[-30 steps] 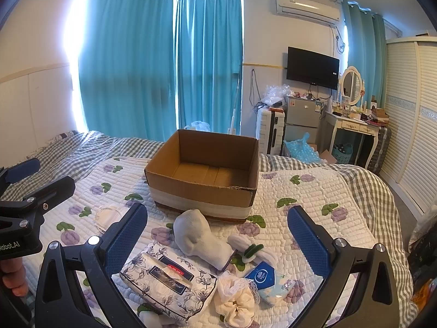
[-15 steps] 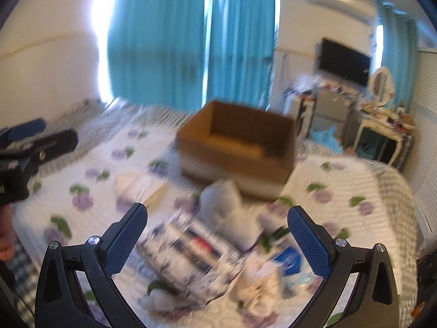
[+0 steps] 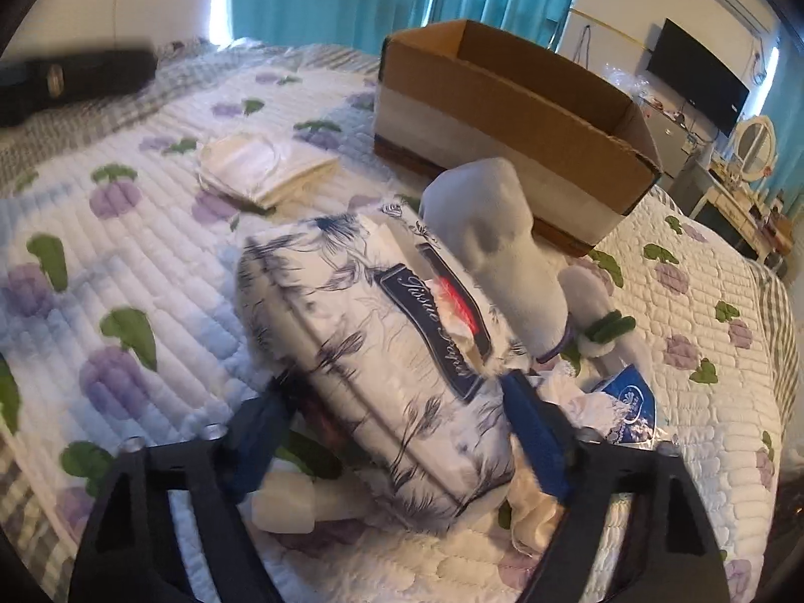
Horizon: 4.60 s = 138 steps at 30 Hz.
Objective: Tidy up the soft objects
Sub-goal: 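Grasp the floral-print tissue box with the right tool, then grasp the small white cloth with the left tool while the right lifts the tissue box, then carry both items over the cardboard box and open both tools to drop them, then move both tools back toward the remaining items on the bed, then grasp the cream lace cloth with the right tool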
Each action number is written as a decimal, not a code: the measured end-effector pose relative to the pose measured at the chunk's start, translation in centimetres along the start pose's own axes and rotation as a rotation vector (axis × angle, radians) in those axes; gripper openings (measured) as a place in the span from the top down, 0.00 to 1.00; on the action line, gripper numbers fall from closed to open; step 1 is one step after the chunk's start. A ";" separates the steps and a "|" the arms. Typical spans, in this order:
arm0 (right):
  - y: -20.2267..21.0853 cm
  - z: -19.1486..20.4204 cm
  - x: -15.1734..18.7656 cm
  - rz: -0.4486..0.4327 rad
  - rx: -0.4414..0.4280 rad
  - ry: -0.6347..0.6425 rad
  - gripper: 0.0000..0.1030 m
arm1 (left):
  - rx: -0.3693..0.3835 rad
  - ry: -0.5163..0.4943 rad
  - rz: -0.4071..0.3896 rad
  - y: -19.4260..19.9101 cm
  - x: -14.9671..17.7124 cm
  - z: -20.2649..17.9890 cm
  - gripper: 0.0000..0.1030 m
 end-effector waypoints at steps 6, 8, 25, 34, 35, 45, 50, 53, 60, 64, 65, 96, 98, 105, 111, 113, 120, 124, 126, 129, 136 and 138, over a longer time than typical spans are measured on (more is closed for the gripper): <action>3.3 -1.3 -1.5 -0.104 0.004 -0.052 0.47 | 0.023 -0.011 0.008 -0.2 0.1 -0.9 0.00; 4.9 -1.6 -2.1 -0.151 0.021 -0.056 0.47 | 0.038 -0.015 0.019 -0.5 0.4 -1.6 0.00; 5.3 -8.0 -1.1 -0.087 0.190 -0.130 0.47 | 0.130 -0.160 0.227 -6.8 5.5 -9.3 0.20; 6.1 -7.8 -0.3 -0.124 0.116 -0.199 0.47 | 0.184 -0.177 0.245 -4.8 5.7 -9.3 0.58; 6.4 -7.7 -0.4 -0.128 0.115 -0.200 0.47 | 0.188 -0.179 0.257 -4.3 5.6 -9.2 0.58; 12.3 -4.7 -3.0 -0.226 0.140 -0.116 0.47 | 0.249 -0.127 0.114 3.1 0.0 -7.4 0.59; 16.3 -3.7 -5.2 -0.298 0.168 -0.060 0.47 | 0.231 -0.121 0.033 5.0 -4.6 -5.8 0.59; 18.2 -3.5 -7.0 -0.337 0.165 -0.031 0.47 | 0.212 -0.126 -0.020 5.5 -7.6 -5.1 0.59; 20.8 -5.0 -13.6 -0.434 0.116 -0.018 0.47 | 0.197 -0.139 -0.132 4.4 -13.8 -5.7 0.59; 19.3 -7.1 -17.7 -0.438 0.090 -0.031 0.47 | 0.176 -0.177 -0.160 1.6 -16.3 -7.6 0.59; 18.4 -8.0 -18.7 -0.433 0.068 -0.047 0.47 | 0.172 -0.183 -0.167 0.5 -16.9 -8.2 0.59; 15.3 -17.5 -21.0 -0.446 0.027 -0.245 0.00 | 0.089 -0.117 -0.186 -1.4 -18.6 -8.0 0.00; 18.7 -16.7 -20.4 -0.455 0.057 -0.225 0.00 | 0.077 -0.104 -0.216 1.7 -19.0 -6.6 0.00; 27.1 -13.9 -17.2 -0.445 0.126 -0.195 0.00 | 0.068 -0.056 -0.212 7.5 -17.5 -3.9 0.00; 28.1 -9.8 -12.1 -0.381 0.130 -0.141 0.00 | 0.074 -0.046 -0.100 7.5 -12.2 -4.6 0.00; 27.1 -9.0 -10.0 -0.373 0.133 -0.161 0.00 | 0.074 -0.036 -0.063 6.8 -10.1 -5.0 0.00; 19.7 -8.2 -3.5 -0.276 0.114 -0.245 0.00 | 0.016 0.029 0.014 3.7 -2.9 -5.8 0.00; 14.5 -8.3 -0.3 -0.211 0.043 -0.306 0.00 | 0.016 0.049 0.113 0.5 1.1 -6.3 0.00; 11.5 -8.4 1.3 -0.147 0.013 -0.336 0.07 | -0.004 0.018 0.126 -0.3 2.6 -6.9 0.00; 7.4 -8.3 3.0 -0.058 -0.016 -0.343 0.17 | -0.016 -0.047 0.128 -0.9 4.7 -7.4 0.00; 1.9 -8.6 4.2 0.064 -0.087 -0.410 0.52 | 0.064 -0.025 0.224 -2.2 6.6 -7.9 0.01; 1.4 -8.7 4.5 0.085 -0.056 -0.412 0.61 | 0.082 -0.023 0.239 -2.2 6.8 -8.3 0.01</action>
Point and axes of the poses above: each gripper's, at about its wrist camera, not at the fingertips, and y roughly against the way its jaws point, z to its left, x to its underside, the point moved 4 cm from there along -y, roughly the way its jaws point, and after that the axes turned 13 degrees about -x, right-handed, at the moved point
